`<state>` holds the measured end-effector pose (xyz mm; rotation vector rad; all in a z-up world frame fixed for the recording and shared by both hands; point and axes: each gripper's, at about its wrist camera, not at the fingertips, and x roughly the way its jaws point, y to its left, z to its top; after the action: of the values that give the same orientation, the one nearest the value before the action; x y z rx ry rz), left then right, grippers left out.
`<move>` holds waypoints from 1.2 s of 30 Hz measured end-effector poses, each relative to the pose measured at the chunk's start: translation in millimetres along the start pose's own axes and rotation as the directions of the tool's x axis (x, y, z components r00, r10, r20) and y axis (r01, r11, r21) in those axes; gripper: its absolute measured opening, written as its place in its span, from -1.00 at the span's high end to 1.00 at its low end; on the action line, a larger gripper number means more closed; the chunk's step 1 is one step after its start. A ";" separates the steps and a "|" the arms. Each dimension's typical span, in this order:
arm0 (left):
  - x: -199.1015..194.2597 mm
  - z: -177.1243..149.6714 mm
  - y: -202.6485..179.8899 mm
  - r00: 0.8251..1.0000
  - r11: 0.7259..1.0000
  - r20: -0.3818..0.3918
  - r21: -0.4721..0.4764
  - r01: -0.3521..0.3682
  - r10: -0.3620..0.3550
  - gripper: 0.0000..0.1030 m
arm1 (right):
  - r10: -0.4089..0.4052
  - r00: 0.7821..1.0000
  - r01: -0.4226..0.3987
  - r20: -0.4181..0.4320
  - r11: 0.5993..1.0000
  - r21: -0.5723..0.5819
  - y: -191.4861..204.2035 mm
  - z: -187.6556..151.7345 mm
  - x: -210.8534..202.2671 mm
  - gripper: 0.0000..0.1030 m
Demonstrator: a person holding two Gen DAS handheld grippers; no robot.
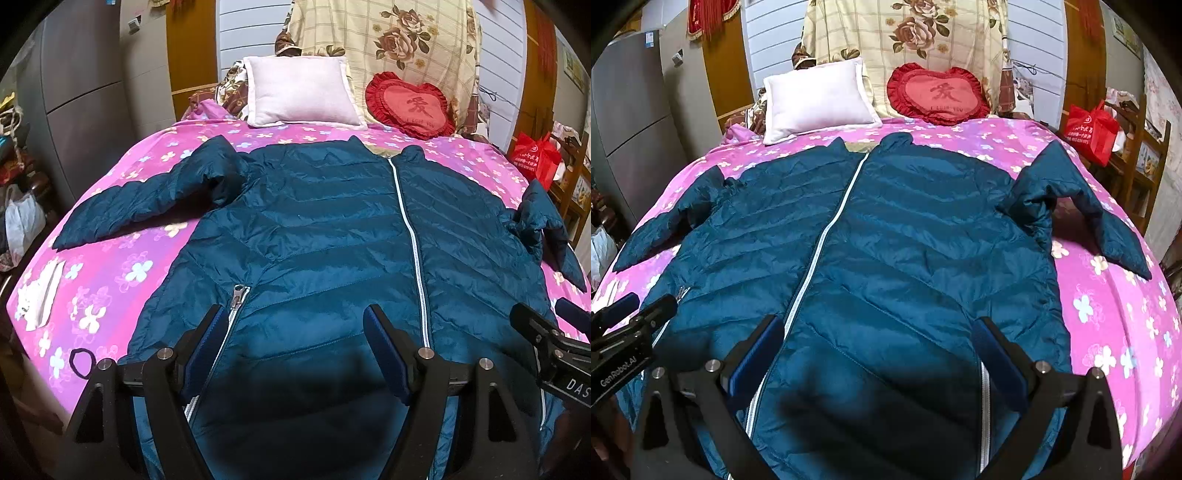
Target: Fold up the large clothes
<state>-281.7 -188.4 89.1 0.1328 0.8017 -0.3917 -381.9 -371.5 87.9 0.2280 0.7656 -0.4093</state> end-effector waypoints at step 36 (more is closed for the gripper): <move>31.2 11.1 9.6 1.000 0.999 -0.008 -0.033 -0.020 0.019 -0.10 | -0.020 0.999 0.020 -0.024 1.000 -0.019 14.1 16.6 37.5 -1.00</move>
<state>-250.8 -191.5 74.0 0.1113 0.8136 -0.3597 -341.0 -374.9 73.6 0.2080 0.7961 -0.4188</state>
